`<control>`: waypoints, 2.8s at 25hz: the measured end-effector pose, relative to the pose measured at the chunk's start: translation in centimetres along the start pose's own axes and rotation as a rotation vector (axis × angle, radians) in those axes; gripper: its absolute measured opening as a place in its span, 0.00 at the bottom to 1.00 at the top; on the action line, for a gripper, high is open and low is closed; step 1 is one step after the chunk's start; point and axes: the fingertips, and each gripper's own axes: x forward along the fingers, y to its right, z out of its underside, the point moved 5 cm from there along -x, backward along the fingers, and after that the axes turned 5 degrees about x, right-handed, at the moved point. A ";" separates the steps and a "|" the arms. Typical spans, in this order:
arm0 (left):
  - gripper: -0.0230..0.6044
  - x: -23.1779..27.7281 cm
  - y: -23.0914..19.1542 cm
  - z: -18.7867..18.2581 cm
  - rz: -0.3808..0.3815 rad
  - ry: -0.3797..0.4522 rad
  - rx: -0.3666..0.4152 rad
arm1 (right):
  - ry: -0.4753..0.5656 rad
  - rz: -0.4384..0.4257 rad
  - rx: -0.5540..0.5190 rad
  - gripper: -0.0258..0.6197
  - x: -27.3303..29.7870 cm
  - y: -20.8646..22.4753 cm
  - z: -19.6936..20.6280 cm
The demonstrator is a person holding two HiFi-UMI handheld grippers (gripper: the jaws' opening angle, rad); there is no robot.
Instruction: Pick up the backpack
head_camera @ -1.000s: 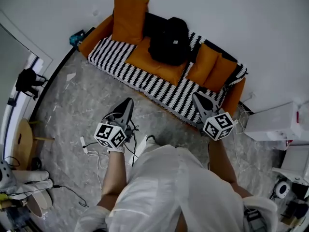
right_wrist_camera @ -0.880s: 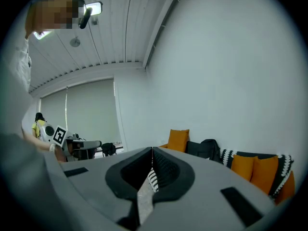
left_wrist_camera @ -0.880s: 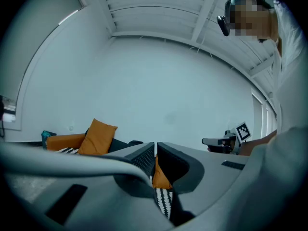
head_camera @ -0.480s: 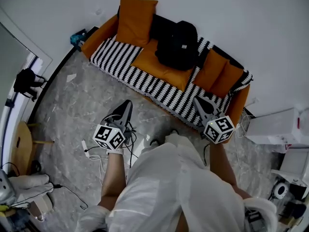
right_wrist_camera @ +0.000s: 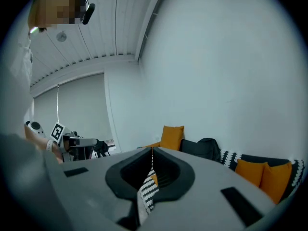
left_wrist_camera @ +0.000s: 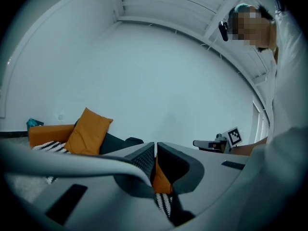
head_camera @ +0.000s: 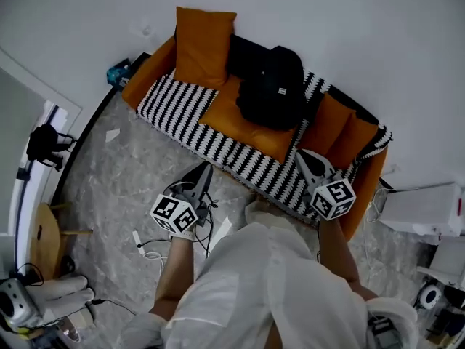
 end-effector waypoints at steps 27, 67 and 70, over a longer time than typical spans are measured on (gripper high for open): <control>0.10 27.9 -3.4 -5.0 0.282 -0.099 0.042 | -0.058 0.092 0.062 0.07 8.0 15.0 -3.9; 0.10 48.1 -19.4 -0.5 0.401 -0.330 -0.047 | -0.435 0.397 0.195 0.48 34.3 38.9 2.4; 0.10 48.1 -20.0 0.0 0.394 -0.340 -0.053 | -0.493 0.423 0.182 0.51 35.5 40.6 3.2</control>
